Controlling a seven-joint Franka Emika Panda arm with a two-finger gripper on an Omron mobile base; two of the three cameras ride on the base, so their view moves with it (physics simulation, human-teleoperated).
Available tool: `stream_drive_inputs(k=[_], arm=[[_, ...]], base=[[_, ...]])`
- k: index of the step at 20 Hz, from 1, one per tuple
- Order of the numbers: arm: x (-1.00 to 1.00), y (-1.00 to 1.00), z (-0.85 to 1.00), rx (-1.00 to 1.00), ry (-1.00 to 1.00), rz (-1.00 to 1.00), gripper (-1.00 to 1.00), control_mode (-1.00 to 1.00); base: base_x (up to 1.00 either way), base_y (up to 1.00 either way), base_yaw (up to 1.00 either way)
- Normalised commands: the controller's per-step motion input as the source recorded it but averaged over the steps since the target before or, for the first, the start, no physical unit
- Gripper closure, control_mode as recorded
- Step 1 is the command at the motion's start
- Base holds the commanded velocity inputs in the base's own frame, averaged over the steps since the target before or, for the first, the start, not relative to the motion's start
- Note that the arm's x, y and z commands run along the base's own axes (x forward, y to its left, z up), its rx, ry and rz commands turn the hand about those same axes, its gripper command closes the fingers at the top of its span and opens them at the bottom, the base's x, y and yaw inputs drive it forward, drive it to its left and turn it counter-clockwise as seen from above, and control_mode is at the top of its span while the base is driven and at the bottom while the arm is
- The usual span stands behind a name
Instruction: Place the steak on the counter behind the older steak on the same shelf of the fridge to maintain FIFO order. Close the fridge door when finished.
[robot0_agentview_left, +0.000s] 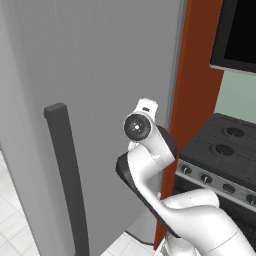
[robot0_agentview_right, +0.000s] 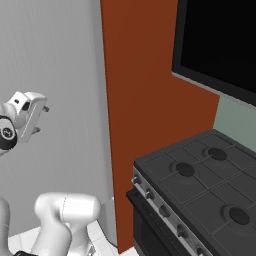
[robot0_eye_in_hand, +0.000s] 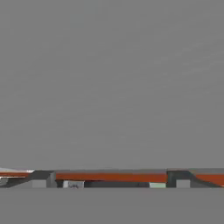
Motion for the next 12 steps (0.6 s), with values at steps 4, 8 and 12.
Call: stream_drive_inputs(k=[4, 8, 12], arm=[[0.68, 0.03, -0.09, 0.0, -0.04, 0.01, -1.0, -1.0], [0.66, 0.03, -0.15, 0.0, -0.07, 0.0, -1.0, -1.0], [0.61, 0.07, -0.14, 0.0, -0.09, 0.0, -1.0, -1.0]], base=[[0.0, 0.0, 0.0], [0.0, 0.0, 0.0], [0.0, 0.0, 0.0]])
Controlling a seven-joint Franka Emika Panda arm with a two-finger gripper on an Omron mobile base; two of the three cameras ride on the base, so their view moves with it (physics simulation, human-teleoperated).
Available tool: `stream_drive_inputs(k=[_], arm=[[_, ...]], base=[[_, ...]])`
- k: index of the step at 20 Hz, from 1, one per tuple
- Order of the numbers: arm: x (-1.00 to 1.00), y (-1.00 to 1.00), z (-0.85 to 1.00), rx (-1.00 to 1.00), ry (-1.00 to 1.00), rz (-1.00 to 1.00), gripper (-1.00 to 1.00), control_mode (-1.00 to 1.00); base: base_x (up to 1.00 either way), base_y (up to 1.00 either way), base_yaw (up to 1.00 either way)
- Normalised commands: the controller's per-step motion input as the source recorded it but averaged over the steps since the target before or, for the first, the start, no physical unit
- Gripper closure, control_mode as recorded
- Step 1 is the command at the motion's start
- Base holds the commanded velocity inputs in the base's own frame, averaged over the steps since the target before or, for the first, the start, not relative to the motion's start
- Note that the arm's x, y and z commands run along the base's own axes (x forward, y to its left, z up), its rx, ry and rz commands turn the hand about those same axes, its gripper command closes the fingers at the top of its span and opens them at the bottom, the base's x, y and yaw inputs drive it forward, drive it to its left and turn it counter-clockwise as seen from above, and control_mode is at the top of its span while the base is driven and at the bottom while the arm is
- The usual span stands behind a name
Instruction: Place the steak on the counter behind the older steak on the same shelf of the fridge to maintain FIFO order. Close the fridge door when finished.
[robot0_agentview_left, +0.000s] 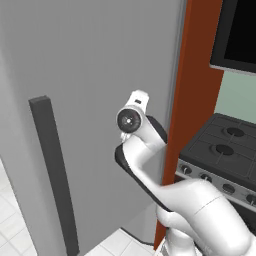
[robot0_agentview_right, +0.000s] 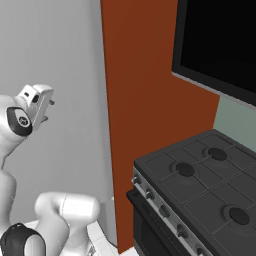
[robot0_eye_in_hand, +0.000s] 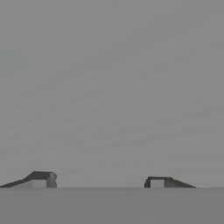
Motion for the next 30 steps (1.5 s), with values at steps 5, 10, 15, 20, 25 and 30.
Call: stream_drive_inputs(k=[5, 10, 15, 20, 25, 30], arm=[[0.57, 0.09, -0.13, 0.0, -0.1, 0.0, -1.0, -1.0], [0.55, 0.11, -0.09, 0.0, -0.09, -0.06, -1.0, -1.0], [0.57, 0.15, -0.01, 0.0, -0.06, -0.12, -1.0, -1.0], [0.4, 0.14, 0.0, 0.0, -0.05, -0.19, -1.0, -1.0], [0.38, 0.16, 0.0, 0.0, -0.05, -0.24, -1.0, -1.0], [0.47, 0.13, 0.0, 0.0, -0.07, -0.24, -1.0, -1.0]], base=[[0.0, 0.0, 0.0], [0.0, 0.0, 0.0], [0.0, 0.0, 0.0], [0.0, 0.0, 0.0], [0.0, 0.0, 0.0], [0.0, 0.0, 0.0]])
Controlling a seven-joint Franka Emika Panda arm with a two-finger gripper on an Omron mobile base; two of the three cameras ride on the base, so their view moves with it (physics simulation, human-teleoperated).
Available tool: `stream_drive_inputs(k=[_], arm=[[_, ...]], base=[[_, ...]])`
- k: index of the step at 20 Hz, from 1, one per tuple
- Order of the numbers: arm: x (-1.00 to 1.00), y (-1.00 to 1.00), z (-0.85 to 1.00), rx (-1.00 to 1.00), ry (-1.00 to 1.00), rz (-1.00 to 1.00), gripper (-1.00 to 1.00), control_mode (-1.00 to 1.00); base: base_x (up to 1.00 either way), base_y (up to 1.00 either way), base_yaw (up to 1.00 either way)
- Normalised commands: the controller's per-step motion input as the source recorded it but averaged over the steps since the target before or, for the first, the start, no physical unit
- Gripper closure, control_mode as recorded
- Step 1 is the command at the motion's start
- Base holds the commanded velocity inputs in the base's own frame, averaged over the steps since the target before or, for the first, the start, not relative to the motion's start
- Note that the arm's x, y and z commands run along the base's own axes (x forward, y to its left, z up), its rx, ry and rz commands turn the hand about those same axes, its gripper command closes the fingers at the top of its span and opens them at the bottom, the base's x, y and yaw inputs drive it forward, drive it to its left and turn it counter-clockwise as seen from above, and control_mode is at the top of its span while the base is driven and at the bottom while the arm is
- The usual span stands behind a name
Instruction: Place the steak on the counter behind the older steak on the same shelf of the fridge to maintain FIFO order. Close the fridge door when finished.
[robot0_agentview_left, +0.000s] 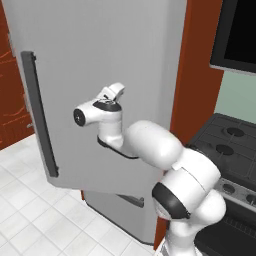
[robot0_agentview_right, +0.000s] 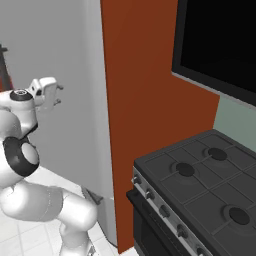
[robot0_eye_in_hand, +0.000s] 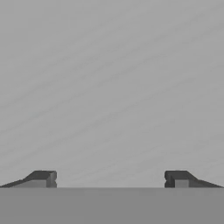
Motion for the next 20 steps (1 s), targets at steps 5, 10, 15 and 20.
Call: stream_drive_inputs(k=[5, 10, 15, 20], arm=[[0.53, 0.0, 0.0, 0.0, -0.07, -0.23, -1.0, -1.0], [0.49, -0.13, 0.0, 0.0, -0.07, -0.19, -1.0, -1.0], [0.45, -0.36, -0.01, 0.0, -0.11, -0.18, -1.0, -1.0], [0.41, -0.54, -0.02, 0.0, -0.14, -0.18, -1.0, -1.0]], base=[[0.0, 0.0, 0.0], [0.0, 0.0, 0.0], [0.0, 0.0, 0.0], [0.0, 0.0, 0.0]])
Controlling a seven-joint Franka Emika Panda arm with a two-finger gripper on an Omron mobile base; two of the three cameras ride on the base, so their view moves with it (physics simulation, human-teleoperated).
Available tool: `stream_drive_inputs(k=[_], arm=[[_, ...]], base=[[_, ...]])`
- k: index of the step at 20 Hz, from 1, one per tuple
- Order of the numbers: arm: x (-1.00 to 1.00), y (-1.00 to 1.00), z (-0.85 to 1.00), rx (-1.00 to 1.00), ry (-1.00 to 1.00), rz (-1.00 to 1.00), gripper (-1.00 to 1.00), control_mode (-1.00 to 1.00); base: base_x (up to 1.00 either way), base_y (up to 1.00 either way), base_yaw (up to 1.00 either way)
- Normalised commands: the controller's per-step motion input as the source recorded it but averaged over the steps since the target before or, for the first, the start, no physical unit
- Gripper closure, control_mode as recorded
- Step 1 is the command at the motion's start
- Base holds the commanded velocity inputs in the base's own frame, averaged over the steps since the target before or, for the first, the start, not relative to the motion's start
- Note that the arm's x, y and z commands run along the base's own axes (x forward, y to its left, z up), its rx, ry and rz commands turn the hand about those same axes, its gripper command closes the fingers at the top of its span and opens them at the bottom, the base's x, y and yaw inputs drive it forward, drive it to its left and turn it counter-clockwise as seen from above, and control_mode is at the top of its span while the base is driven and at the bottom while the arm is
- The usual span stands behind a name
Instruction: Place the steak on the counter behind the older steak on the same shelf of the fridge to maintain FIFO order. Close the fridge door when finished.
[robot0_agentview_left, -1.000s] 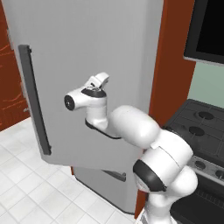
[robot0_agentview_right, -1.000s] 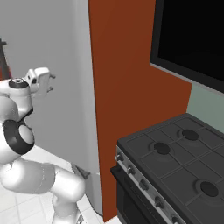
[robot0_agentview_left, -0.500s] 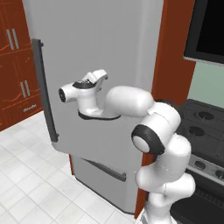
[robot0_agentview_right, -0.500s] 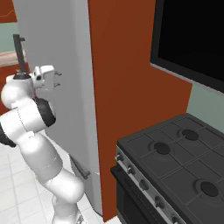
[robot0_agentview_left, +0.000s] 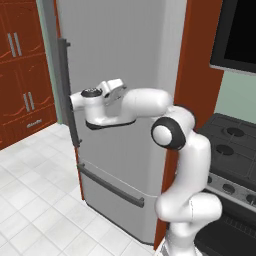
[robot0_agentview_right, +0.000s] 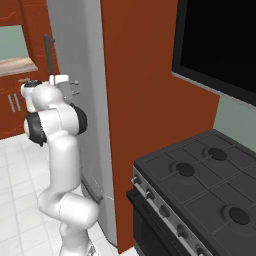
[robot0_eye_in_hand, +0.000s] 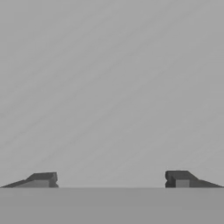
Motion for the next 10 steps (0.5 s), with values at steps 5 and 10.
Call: stream_drive_inputs(k=[5, 10], arm=[[0.09, -0.6, -0.04, 0.0, -0.17, -0.19, -1.0, -1.0], [0.0, -0.69, -0.02, 0.01, -0.15, -0.16, -1.0, -1.0]], base=[[0.0, 0.0, 0.0], [0.0, 0.0, 0.0]])
